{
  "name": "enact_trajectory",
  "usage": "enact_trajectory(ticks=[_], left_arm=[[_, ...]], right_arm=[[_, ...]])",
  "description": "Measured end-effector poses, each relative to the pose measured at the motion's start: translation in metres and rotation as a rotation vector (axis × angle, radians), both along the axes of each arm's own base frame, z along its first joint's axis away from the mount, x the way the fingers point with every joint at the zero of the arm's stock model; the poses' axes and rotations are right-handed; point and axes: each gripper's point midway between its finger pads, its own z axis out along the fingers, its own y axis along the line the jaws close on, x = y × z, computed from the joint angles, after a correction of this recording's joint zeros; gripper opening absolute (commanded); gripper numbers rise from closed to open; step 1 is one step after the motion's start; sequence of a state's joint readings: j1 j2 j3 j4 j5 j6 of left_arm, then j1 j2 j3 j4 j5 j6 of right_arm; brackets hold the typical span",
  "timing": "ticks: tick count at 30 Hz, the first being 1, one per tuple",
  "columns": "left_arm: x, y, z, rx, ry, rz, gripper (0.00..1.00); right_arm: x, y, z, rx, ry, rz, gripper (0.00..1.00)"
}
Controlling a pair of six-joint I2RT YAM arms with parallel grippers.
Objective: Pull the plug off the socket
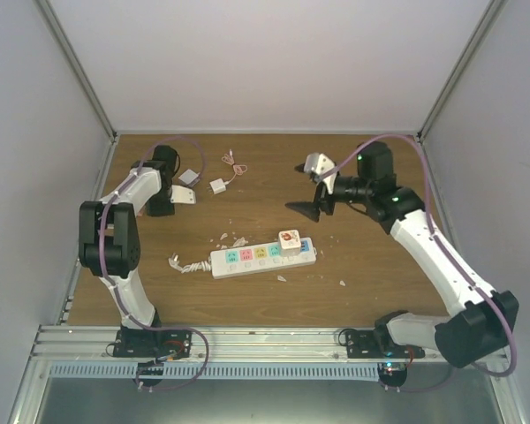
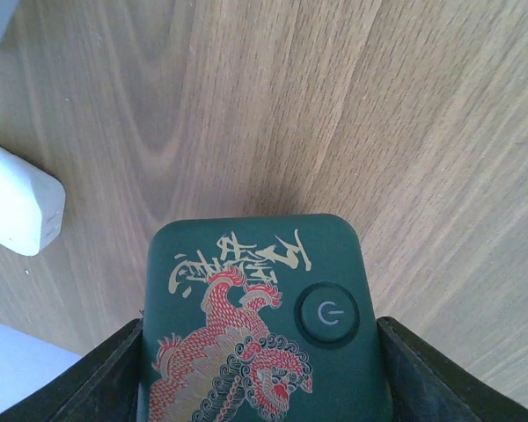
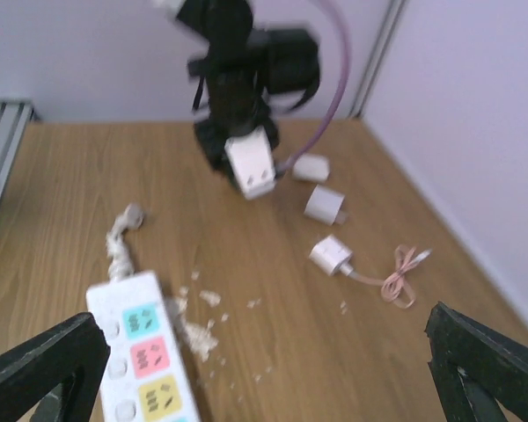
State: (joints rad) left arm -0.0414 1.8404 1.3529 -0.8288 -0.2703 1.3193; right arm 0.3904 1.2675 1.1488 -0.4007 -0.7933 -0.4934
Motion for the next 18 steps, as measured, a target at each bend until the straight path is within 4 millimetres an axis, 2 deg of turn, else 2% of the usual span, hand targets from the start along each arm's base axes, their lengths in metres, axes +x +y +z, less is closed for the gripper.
enact_trajectory(ticks=[3,7,12,13,15,18], left_arm=[[0.000,0.004,-0.006,0.045,0.017,0.002,0.64],[0.001,0.010,-0.011,0.097,0.039,0.000,0.85],[0.006,0.010,-0.014,0.113,0.063,0.005,0.99],[0.008,0.008,-0.012,0.107,0.064,0.006,0.99],[0.015,-0.001,-0.005,0.081,0.053,0.006,0.99],[0.029,-0.028,0.014,-0.010,0.008,-0.003,0.99]], right_arm=[[0.002,-0.006,0.042,0.074,-0.010,-0.037,1.00],[0.002,-0.013,0.087,0.165,0.000,-0.080,1.00],[0.001,-0.018,0.117,0.240,0.051,-0.122,1.00],[0.002,-0.019,0.120,0.248,0.057,-0.130,1.00],[0.003,-0.022,0.130,0.267,0.065,-0.148,1.00],[0.002,-0.024,0.146,0.293,0.061,-0.164,1.00]])
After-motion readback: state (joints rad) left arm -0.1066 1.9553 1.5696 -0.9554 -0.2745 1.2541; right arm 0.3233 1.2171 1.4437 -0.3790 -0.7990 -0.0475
